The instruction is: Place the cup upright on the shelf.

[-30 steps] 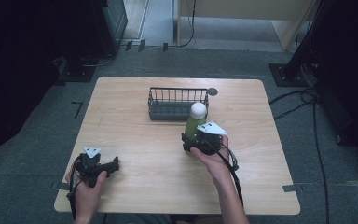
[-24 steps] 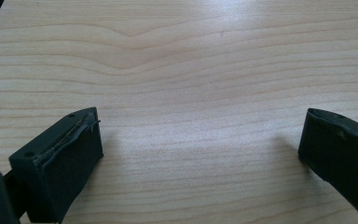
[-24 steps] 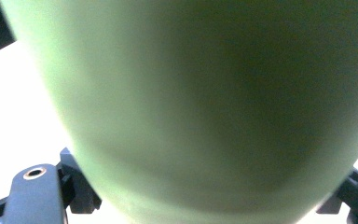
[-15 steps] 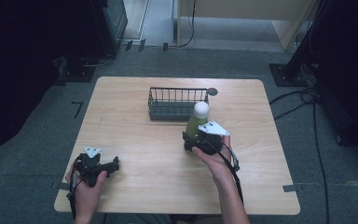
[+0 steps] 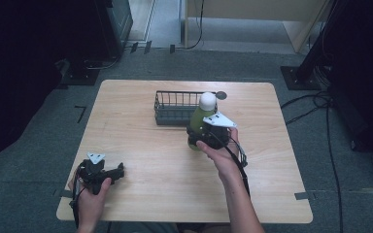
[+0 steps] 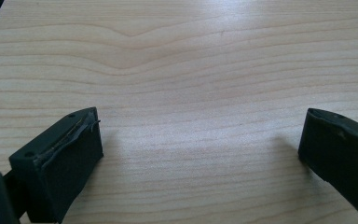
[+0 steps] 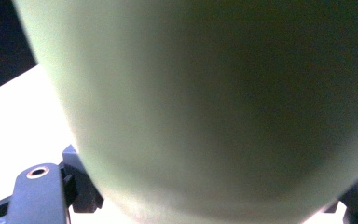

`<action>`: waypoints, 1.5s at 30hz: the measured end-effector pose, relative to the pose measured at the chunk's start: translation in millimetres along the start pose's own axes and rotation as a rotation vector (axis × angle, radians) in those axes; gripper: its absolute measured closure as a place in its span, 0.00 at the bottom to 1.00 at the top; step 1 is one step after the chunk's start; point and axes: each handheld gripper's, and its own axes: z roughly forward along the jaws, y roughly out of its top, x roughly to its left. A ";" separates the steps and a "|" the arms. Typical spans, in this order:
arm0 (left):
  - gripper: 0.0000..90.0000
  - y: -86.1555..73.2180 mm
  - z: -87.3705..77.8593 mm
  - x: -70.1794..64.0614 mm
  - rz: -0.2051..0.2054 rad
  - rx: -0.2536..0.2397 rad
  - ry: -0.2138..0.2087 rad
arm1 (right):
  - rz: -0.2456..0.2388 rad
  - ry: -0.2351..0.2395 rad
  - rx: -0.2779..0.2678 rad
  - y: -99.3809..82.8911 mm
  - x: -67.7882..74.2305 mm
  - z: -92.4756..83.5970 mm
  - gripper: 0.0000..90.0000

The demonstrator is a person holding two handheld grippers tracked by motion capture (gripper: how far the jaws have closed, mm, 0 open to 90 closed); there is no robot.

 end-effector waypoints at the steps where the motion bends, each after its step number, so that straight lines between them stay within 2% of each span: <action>1: 0.00 0.0 0.0 0.0 0.000 0.000 0.000 | 0.002 0.002 -0.003 4.1 -0.4 1.1 0.22; 7: 0.00 0.0 0.0 -0.1 -0.001 0.000 0.000 | -0.013 -0.017 -0.011 26.4 -5.8 10.4 0.22; 12: 0.00 0.0 0.0 0.0 0.000 0.001 0.000 | 0.013 -0.011 -0.004 48.3 -14.5 19.6 0.22; 15: 0.00 0.0 0.0 0.0 0.000 0.001 0.000 | 0.012 -0.017 -0.007 61.0 -16.3 23.2 0.22; 19: 0.00 0.1 -0.1 0.0 0.000 0.001 0.000 | 0.017 -0.025 -0.026 85.3 -18.1 30.5 0.22; 21: 0.00 0.0 -0.1 0.0 0.000 0.001 0.000 | 0.018 -0.028 -0.030 88.5 -18.2 31.6 0.22; 25: 0.00 0.0 0.0 0.0 0.000 0.001 0.000 | 0.017 -0.046 -0.052 106.7 -19.9 41.5 0.22; 30: 0.00 0.1 0.0 -0.1 -0.001 0.001 0.000 | 0.033 -0.068 -0.069 111.4 -23.4 53.7 0.22; 35: 0.00 0.1 0.0 0.1 0.001 0.001 0.000 | 0.049 -0.114 -0.050 104.0 -27.0 77.3 0.22; 39: 0.00 0.1 0.0 0.0 0.000 0.001 0.000 | 0.060 -0.135 -0.057 102.4 -27.2 84.1 0.22; 44: 0.00 0.1 0.0 0.0 0.000 0.000 0.000 | 0.039 -0.144 -0.029 97.3 -28.8 97.3 0.22; 45: 0.00 0.1 0.0 0.0 0.001 0.001 0.000 | 0.035 -0.155 -0.003 93.3 -29.9 103.1 0.22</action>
